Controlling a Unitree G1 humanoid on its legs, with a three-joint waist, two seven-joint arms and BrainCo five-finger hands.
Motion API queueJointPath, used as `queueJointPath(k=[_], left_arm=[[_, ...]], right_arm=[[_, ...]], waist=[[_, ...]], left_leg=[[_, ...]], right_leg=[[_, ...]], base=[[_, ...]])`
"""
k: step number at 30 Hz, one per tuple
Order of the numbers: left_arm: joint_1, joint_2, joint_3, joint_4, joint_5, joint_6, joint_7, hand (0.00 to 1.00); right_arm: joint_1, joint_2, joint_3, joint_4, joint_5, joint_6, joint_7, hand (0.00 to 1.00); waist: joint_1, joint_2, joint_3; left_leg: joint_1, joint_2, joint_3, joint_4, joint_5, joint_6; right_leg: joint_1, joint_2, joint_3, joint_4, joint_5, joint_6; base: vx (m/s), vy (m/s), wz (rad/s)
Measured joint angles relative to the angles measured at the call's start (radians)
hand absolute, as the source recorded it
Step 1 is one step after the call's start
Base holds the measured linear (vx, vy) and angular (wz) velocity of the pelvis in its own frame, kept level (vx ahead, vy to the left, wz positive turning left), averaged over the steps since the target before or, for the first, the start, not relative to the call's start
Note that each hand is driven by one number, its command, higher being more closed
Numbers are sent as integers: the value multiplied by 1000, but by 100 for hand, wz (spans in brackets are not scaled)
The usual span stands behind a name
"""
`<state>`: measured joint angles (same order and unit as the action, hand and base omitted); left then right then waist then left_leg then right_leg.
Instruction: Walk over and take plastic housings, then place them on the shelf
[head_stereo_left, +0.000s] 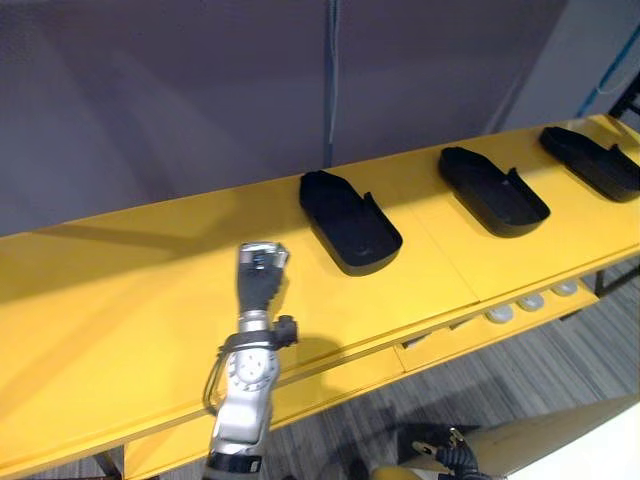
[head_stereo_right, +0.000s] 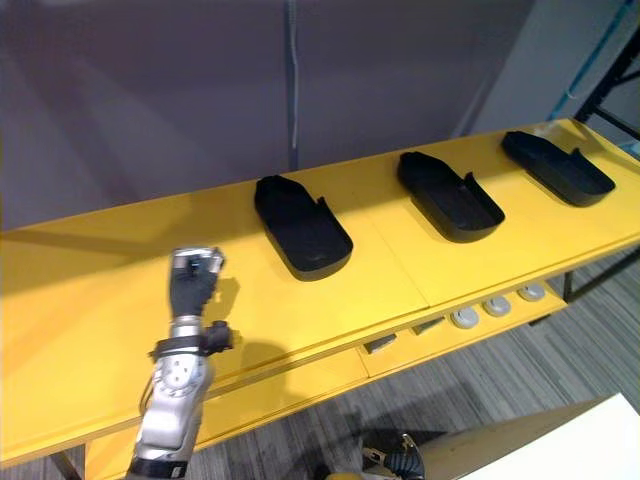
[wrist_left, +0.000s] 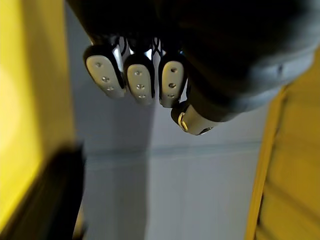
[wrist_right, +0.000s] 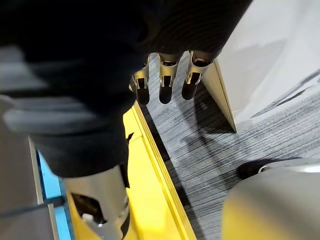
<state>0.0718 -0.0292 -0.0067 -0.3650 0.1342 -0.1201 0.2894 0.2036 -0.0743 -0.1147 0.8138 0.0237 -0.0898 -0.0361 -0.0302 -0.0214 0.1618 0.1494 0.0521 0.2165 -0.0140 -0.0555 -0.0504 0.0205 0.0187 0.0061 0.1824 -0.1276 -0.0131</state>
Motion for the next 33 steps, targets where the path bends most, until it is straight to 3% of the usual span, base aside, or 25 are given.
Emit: queueJointPath(k=[4,7,11,13,15,22,25,33], left_arm=[[136,-17,150,-81,-37,-41,64,100],[215,-30,223,-69,-86,-46,85,100],[313,-50,318,113,-122,-36,95,100],[333,-56,331,270,-133,5,66,100],[336,-57,334,367,-135,15,50,100],[258,-38,403,589,-118,-52,30,100],[212,-36,414,714,-118,-56,25,100],[192,-39,437,762,-136,-76,28,100]], right_arm=[[20,-2,1,4,-4,0,1,0],[32,0,2,2,-16,0,1,0],[48,-8,25,-15,-41,2,2,0],[43,-7,58,-29,-47,3,6,0],[44,-4,85,-47,-48,4,10,0],[39,42,114,-89,-53,9,8,0],[37,53,92,-88,-50,9,-7,0],[22,36,55,-43,-42,9,-26,0]], waist=[[26,1,-33],[39,-2,-43],[56,-2,-78],[68,-6,-86],[72,-9,-91],[69,13,-120],[64,20,-117],[60,44,-114]], left_leg=[[-26,-3,-29,27,-10,4],[-27,-5,-54,38,-14,7],[-43,-12,-83,55,-22,16],[-43,-14,-83,59,-32,14],[-43,-15,-83,59,-33,14],[-39,-19,-84,67,-29,21],[-39,-14,-76,68,-29,21],[-39,-2,-47,49,-23,17]], right_leg=[[1,-9,-29,0,-3,4],[15,-15,-50,-1,-9,7],[19,-29,-87,4,-18,7],[21,-34,-96,14,-24,6],[20,-36,-98,17,-26,7],[31,-43,-101,18,-28,8],[29,-41,-99,17,-28,8],[14,-29,-87,14,-24,3]], base=[[-32,8,20],[-26,4,24],[-29,8,27],[-41,12,9],[-18,7,6],[-12,4,2],[-56,-18,-2],[-20,-17,-4]])
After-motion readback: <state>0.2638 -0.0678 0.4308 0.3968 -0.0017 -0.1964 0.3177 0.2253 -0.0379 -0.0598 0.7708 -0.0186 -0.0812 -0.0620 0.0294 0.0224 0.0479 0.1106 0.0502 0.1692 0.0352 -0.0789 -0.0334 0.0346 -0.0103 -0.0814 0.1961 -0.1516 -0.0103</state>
